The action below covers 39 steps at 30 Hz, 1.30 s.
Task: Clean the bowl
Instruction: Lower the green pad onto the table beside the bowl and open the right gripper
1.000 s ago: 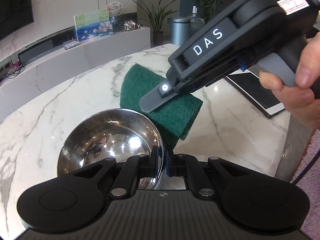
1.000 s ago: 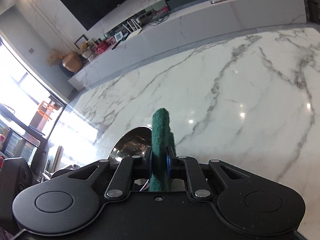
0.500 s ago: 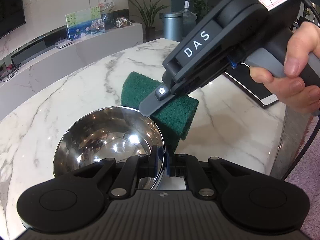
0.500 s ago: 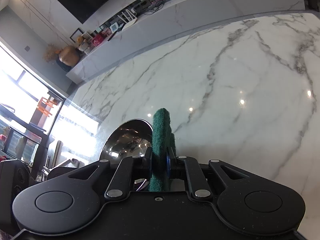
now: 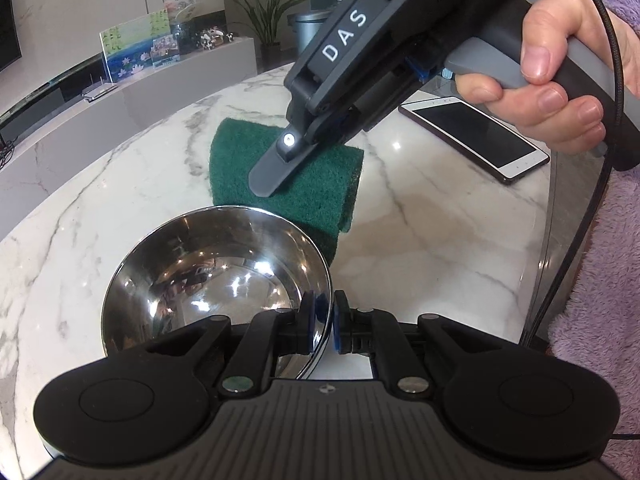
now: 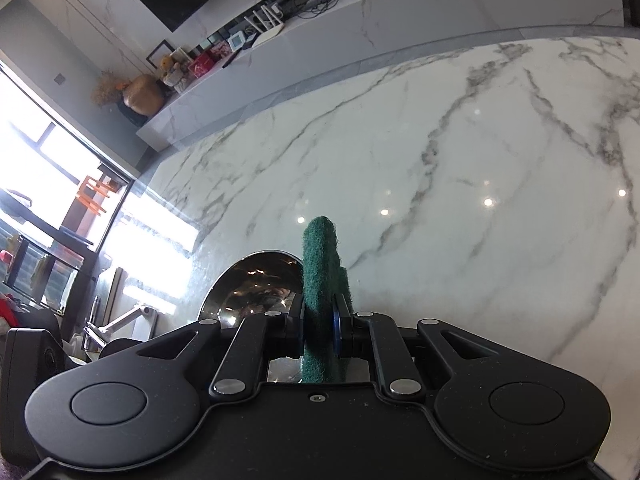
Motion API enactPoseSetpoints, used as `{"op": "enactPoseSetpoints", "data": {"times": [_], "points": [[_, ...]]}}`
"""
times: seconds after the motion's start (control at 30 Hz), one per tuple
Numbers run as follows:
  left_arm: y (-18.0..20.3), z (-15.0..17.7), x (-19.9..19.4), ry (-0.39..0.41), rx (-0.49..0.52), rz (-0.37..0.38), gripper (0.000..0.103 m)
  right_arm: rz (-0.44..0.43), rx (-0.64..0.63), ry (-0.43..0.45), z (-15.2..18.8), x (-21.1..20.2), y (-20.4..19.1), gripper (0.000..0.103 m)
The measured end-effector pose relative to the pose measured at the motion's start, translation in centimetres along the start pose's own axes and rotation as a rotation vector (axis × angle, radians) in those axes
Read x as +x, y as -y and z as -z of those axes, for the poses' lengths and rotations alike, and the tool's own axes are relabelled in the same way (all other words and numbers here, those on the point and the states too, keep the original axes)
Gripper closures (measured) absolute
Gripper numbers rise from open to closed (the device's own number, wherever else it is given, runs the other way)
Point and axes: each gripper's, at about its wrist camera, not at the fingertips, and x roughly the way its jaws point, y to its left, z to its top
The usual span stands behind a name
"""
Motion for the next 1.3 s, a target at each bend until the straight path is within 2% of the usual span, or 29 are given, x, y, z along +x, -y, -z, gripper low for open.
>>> {"op": "enactPoseSetpoints", "data": {"times": [0.33, 0.57, 0.67, 0.8, 0.9, 1.03, 1.13, 1.3], "points": [[-0.1, 0.1, -0.2, -0.014, 0.011, 0.014, 0.096, -0.031, 0.072, -0.042, 0.7, 0.7, 1.4, 0.091], [-0.6, -0.4, -0.1, -0.029, -0.098, 0.010, 0.093, -0.002, 0.049, -0.043, 0.7, 0.7, 0.6, 0.091], [-0.7, -0.5, 0.0, -0.035, -0.115, 0.003, 0.092, 0.003, 0.042, -0.046, 0.6, 0.7, 0.5, 0.091], [-0.8, -0.4, -0.1, -0.037, -0.090, 0.007, 0.092, 0.014, -0.017, -0.066, 0.4, 0.7, 0.0, 0.091], [-0.8, -0.4, -0.1, -0.037, -0.043, 0.011, 0.093, 0.016, -0.136, -0.089, 0.1, 0.8, -0.7, 0.091], [-0.6, -0.3, -0.2, -0.041, -0.020, 0.012, 0.093, -0.037, -0.268, -0.116, -0.3, 0.7, -0.5, 0.091], [-0.4, -0.2, -0.1, -0.041, -0.012, 0.008, 0.093, -0.095, -0.277, -0.142, -0.5, 0.5, 0.4, 0.089], [-0.3, -0.1, -0.1, -0.043, -0.009, 0.008, 0.093, -0.128, -0.282, -0.164, -0.6, 0.2, 1.4, 0.079]]}}
